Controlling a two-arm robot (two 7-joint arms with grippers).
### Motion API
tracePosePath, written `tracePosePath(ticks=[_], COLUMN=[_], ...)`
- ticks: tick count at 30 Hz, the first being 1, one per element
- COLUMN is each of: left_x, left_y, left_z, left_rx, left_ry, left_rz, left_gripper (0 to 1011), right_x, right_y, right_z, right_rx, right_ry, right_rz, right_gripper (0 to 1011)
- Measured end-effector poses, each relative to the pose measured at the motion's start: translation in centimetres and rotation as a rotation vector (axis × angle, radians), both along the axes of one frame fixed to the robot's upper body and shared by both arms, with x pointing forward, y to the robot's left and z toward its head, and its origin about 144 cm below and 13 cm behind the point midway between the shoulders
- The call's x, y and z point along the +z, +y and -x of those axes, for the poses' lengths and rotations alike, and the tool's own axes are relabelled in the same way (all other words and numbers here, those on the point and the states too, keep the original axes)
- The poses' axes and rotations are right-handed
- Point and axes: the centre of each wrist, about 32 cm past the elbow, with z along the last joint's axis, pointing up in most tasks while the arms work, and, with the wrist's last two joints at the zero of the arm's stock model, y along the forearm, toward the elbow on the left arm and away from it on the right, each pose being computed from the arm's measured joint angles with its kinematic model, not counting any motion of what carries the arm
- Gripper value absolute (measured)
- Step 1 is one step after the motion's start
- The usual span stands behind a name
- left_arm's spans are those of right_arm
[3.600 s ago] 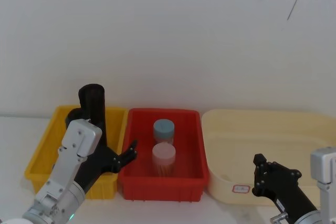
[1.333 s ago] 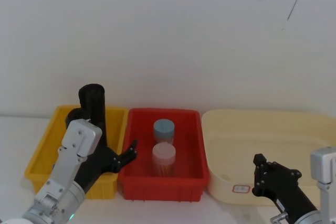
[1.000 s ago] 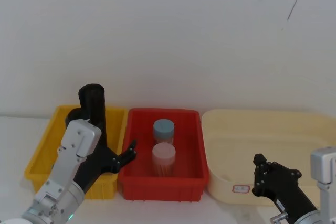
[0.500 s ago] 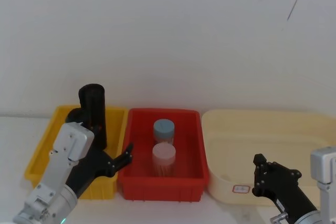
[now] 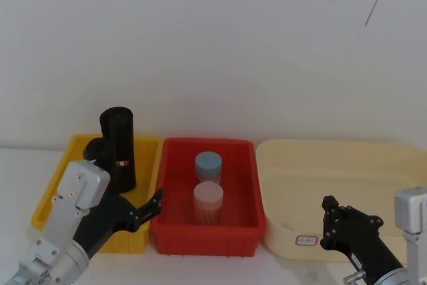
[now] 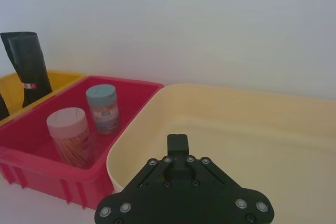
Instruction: Pick up the garbage bag with the one hand and transfer it to the other hand.
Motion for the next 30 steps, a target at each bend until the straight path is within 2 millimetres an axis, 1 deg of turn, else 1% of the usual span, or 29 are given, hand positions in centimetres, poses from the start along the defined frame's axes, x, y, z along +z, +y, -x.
tracePosePath(ticks=[9, 19, 30], left_x=[-0.2, 0.1, 0.6], left_y=[0.4, 1.0, 2.2], left_z=[0.7, 1.5, 2.6], left_rx=[-0.008, -0.001, 0.067], left_ry=[0.013, 0.006, -0.022], left_rz=[0.004, 0.011, 0.022], left_gripper=[1001, 1001, 1001], right_x=[0.0, 0.0, 0.0], right_y=[0.0, 0.0, 0.0], right_z=[0.0, 0.0, 0.0], right_rx=[0.0, 0.0, 0.0], right_ry=[0.0, 0.0, 0.0], right_rz=[0.0, 0.0, 0.0], right_gripper=[0, 0, 0])
